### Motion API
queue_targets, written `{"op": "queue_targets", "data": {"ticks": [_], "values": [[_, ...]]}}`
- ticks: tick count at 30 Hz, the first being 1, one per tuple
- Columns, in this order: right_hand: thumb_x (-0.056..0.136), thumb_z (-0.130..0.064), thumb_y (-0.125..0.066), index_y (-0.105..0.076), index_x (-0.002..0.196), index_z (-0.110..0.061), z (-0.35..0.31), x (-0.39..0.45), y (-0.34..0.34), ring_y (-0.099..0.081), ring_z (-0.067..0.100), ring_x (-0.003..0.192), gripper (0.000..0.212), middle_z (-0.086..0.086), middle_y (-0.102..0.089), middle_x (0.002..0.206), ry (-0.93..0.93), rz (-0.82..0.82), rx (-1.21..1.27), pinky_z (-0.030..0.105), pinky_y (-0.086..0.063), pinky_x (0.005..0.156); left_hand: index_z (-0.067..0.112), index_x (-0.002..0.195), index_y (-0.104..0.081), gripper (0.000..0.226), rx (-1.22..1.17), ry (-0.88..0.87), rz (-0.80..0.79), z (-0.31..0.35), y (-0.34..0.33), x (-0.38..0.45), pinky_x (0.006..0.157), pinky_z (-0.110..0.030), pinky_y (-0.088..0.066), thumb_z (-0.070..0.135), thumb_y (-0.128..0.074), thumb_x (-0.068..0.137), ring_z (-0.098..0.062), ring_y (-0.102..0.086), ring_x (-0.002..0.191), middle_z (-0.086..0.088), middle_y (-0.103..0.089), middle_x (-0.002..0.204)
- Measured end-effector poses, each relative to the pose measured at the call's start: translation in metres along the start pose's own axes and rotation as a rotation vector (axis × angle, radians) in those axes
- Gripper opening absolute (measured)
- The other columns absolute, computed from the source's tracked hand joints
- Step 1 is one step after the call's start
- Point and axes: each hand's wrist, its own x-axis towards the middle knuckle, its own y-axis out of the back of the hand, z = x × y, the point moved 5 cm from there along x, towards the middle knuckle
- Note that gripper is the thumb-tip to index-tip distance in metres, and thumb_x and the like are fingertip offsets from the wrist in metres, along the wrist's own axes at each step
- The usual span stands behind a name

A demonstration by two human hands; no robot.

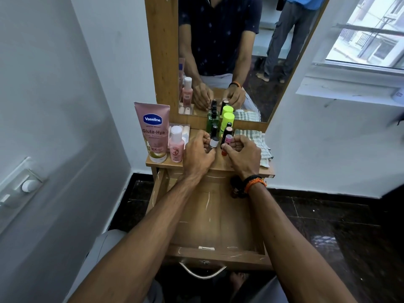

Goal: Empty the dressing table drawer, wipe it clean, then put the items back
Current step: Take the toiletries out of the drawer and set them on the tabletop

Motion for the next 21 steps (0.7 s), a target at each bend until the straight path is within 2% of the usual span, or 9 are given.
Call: {"op": "queue_targets", "data": {"ticks": [6, 16, 21], "values": [[0.082, -0.029, -0.081, -0.073, 0.095, -0.015, 0.0, -0.003, -0.002, -0.069, 0.01, 0.079, 0.02, -0.003, -0.073, 0.085, 0.01, 0.024, 0.017, 0.035, -0.061, 0.078, 0.015, 0.104, -0.059, 0.033, -0.001, 0.025, 0.036, -0.004, -0.002, -0.001, 0.07, -0.03, -0.06, 0.014, -0.08, 0.078, -0.01, -0.066, 0.083, 0.003, -0.069, 0.094], [0.081, -0.027, -0.083, -0.072, 0.094, -0.016, 0.001, -0.003, -0.004, -0.066, 0.004, 0.075, 0.02, -0.006, -0.071, 0.083, 0.033, 0.029, 0.034, 0.021, -0.058, 0.073, 0.016, 0.103, -0.059, 0.032, -0.006, 0.039, 0.05, -0.007, -0.009, 0.0, 0.073, -0.032, -0.059, 0.013, -0.078, 0.078, -0.01, -0.066, 0.084, 0.004, -0.068, 0.094], [0.08, -0.026, -0.083, -0.072, 0.095, -0.015, 0.004, -0.004, -0.004, -0.066, 0.007, 0.078, 0.022, -0.004, -0.072, 0.086, 0.029, 0.013, 0.023, 0.025, -0.059, 0.075, 0.017, 0.104, -0.057, 0.035, 0.003, 0.051, 0.059, -0.009, -0.011, -0.002, 0.073, -0.03, -0.058, 0.015, -0.08, 0.077, -0.01, -0.065, 0.086, 0.005, -0.068, 0.096]]}}
